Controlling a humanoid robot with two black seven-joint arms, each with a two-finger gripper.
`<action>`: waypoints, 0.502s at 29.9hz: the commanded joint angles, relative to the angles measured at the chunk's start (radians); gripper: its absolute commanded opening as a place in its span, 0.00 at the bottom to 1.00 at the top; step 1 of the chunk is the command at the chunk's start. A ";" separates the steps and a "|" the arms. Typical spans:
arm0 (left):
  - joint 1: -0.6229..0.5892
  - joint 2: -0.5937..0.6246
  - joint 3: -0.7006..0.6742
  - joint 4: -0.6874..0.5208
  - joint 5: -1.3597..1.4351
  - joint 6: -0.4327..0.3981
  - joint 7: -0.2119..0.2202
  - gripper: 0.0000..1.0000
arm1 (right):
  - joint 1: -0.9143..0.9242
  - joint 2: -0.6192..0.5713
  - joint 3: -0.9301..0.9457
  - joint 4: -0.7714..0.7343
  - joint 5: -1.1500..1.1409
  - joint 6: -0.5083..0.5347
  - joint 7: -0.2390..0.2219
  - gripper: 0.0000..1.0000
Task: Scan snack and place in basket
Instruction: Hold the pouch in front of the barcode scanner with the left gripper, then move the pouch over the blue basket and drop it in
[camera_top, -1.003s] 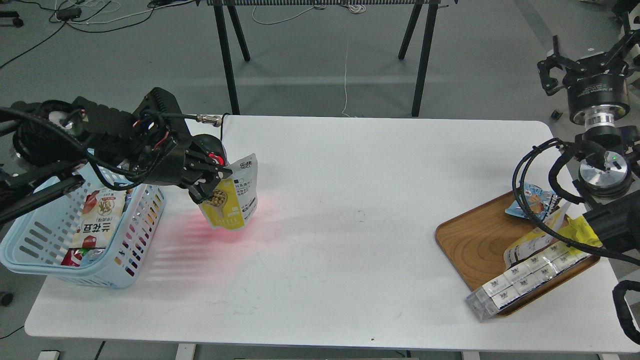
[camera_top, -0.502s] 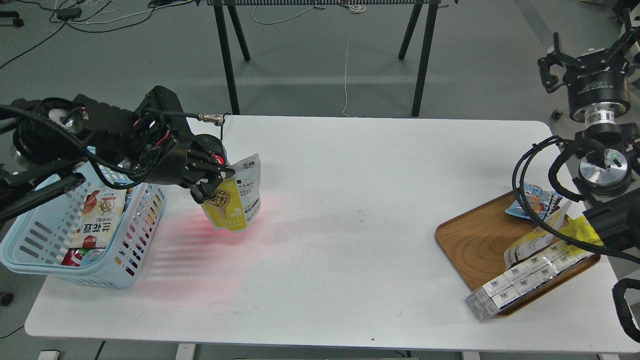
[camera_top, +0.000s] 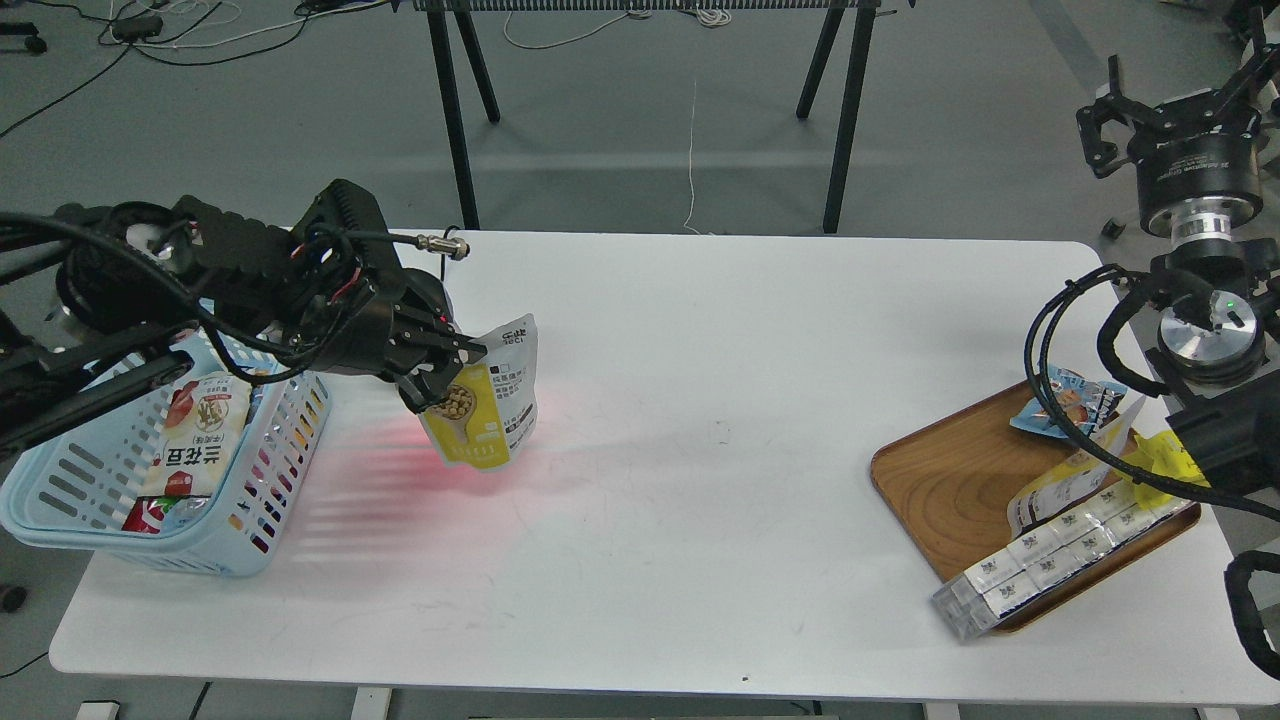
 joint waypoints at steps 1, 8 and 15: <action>-0.004 0.003 0.000 0.017 0.000 0.000 -0.004 0.02 | 0.000 -0.002 0.000 0.000 0.000 0.000 -0.001 0.99; -0.009 0.015 -0.020 -0.022 0.000 0.000 -0.011 0.02 | 0.000 -0.002 0.000 0.000 0.000 0.000 0.000 0.99; -0.009 0.159 -0.161 -0.124 0.000 0.000 -0.047 0.02 | 0.000 0.000 0.000 0.000 0.000 0.000 0.000 0.99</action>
